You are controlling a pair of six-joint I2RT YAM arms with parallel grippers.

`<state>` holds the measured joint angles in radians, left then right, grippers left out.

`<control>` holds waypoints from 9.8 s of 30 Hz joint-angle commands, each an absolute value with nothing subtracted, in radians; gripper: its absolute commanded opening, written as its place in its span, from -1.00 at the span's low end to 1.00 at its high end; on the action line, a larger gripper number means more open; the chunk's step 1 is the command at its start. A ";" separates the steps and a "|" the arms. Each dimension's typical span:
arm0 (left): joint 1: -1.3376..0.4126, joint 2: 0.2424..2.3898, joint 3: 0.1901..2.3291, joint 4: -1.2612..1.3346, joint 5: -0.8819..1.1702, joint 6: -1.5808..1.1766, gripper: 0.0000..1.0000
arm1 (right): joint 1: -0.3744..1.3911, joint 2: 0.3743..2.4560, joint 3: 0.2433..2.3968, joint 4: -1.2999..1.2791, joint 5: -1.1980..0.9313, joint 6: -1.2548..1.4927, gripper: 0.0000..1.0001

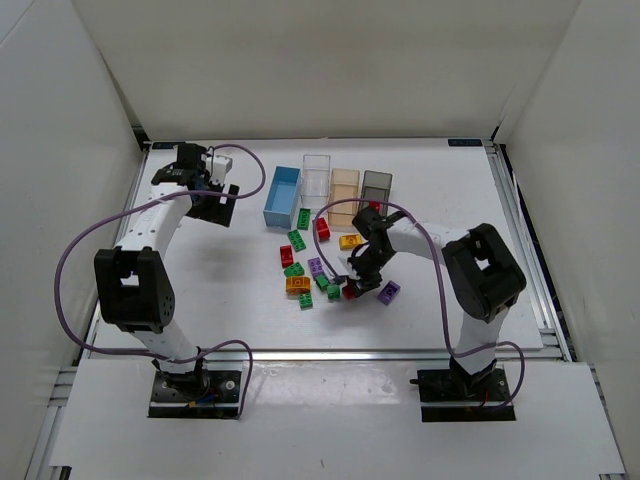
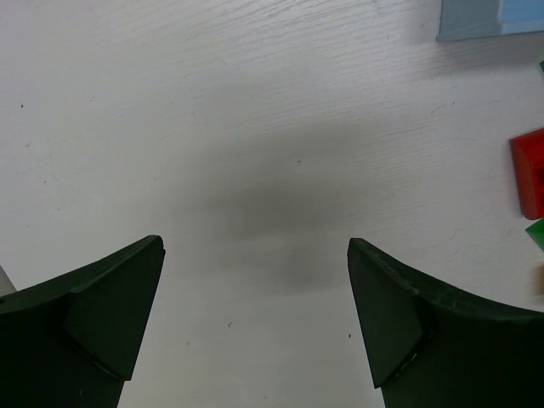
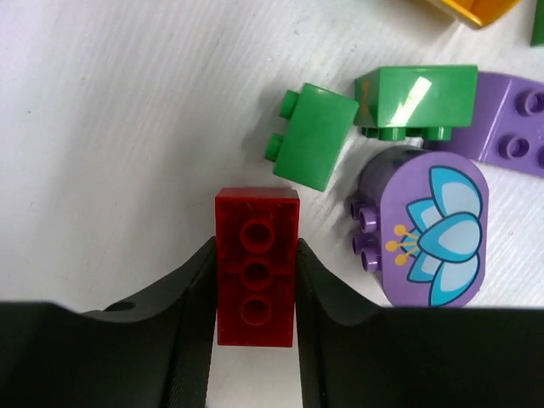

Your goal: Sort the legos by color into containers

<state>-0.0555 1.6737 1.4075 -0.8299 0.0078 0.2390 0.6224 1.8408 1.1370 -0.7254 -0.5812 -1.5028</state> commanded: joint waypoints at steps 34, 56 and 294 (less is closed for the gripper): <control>-0.158 1.749 1.601 -0.851 0.069 0.216 0.99 | 0.284 2.100 1.852 -0.603 -0.367 -0.278 -0.79; -0.262 1.724 1.575 -0.947 0.511 0.400 0.86 | 0.296 1.927 1.769 -0.591 -0.310 -0.296 0.53; -0.592 1.810 1.342 -0.670 -0.159 -0.603 0.37 | 0.035 1.601 1.410 -0.609 -0.216 -0.265 0.98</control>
<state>-0.5858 1.8053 1.3025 -0.6884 -0.1249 -0.5728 0.0395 1.6367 1.4101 -0.6113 -0.1989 -0.2653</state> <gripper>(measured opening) 0.681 0.987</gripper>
